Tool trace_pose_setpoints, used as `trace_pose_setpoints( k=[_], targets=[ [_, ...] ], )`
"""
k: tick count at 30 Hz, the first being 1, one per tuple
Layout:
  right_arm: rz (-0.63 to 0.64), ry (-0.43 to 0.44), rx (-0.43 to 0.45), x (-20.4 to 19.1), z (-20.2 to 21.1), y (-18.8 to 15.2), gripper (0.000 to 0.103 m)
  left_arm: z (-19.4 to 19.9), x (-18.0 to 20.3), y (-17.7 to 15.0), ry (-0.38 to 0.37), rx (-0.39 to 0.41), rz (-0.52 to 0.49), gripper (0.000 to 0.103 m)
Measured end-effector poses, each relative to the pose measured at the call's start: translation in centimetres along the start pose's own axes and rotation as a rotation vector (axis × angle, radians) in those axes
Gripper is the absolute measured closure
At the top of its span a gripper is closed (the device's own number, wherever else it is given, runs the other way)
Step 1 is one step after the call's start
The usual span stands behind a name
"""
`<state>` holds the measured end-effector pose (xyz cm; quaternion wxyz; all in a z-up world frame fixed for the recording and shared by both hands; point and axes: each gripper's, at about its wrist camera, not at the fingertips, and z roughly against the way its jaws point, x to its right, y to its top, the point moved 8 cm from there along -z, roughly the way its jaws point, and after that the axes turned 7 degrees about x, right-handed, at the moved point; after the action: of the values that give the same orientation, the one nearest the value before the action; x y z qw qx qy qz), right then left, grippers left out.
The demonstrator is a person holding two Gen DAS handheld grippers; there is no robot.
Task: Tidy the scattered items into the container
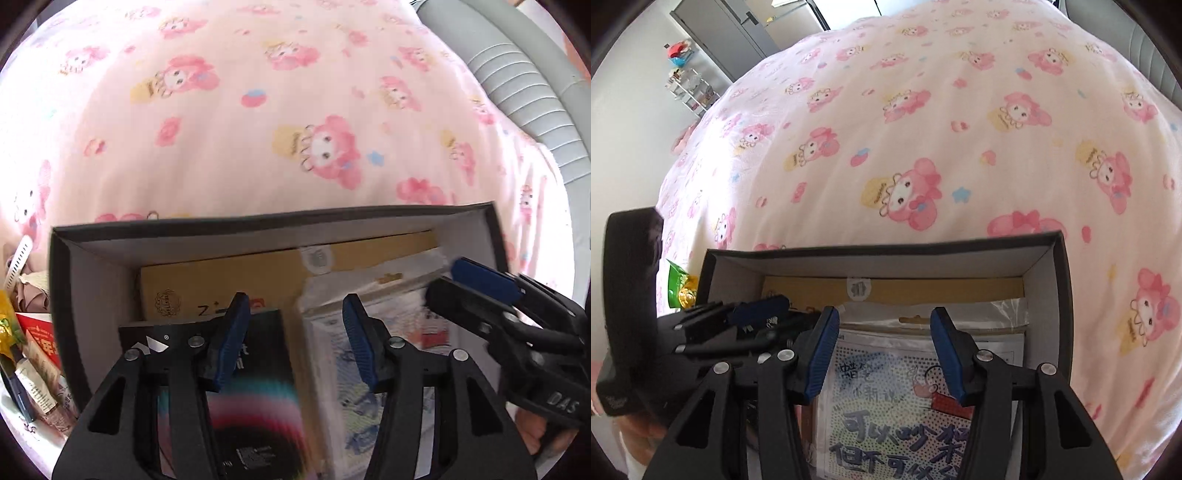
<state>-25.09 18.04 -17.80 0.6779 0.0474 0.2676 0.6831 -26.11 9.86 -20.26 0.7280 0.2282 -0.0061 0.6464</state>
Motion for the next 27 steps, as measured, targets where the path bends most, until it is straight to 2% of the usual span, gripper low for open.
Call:
trace_pose_setpoints(
  k=[4, 6, 7, 11, 14, 15, 17, 18, 21, 24, 27],
  targets=[
    [0.005, -0.033, -0.018, 0.5, -0.5, -0.6, 0.054, -0.6, -0.9, 0.3, 0.015, 0.013, 0.019, 0.05],
    [0.018, -0.029, -0.04, 0.2, -1.1, -1.0, 0.054, -0.3, -0.8, -0.7, -0.076, 0.006, 0.057, 0.05],
    [0.027, -0.027, -0.051, 0.0, -1.4, -1.3, 0.054, 0.1, -1.1, -0.8, -0.096, 0.017, 0.068, 0.05],
    [0.043, -0.04, -0.093, -0.1, -1.9, -2.9, 0.055, 1.2, -1.0, -1.6, -0.142, 0.052, 0.09, 0.05],
    [0.054, -0.029, -0.098, -0.3, -1.5, -3.8, 0.055, 1.9, 0.2, -2.0, -0.127, 0.09, 0.055, 0.05],
    [0.06, -0.027, -0.094, -0.5, -1.3, -3.9, 0.055, 2.1, 0.6, -2.2, -0.171, 0.081, 0.063, 0.05],
    [0.065, -0.028, -0.074, -0.5, -0.8, -3.7, 0.055, 2.3, 1.7, -2.8, -0.316, 0.025, 0.102, 0.05],
    [0.064, -0.032, -0.06, -0.4, -0.5, -3.5, 0.055, 2.1, 2.2, -3.1, -0.348, 0.004, 0.108, 0.05],
    [0.067, -0.07, -0.03, 0.3, 0.0, -2.9, 0.055, 1.0, 2.3, -3.6, -0.283, -0.024, 0.084, 0.05],
    [0.078, -0.068, -0.038, 0.3, -0.4, -3.0, 0.055, 0.0, 2.0, -4.2, -0.32, -0.091, 0.122, 0.05],
    [0.073, -0.06, -0.061, 0.5, -0.5, -3.6, 0.055, -0.2, 1.9, -4.7, -0.33, -0.111, 0.139, 0.049]
  ],
)
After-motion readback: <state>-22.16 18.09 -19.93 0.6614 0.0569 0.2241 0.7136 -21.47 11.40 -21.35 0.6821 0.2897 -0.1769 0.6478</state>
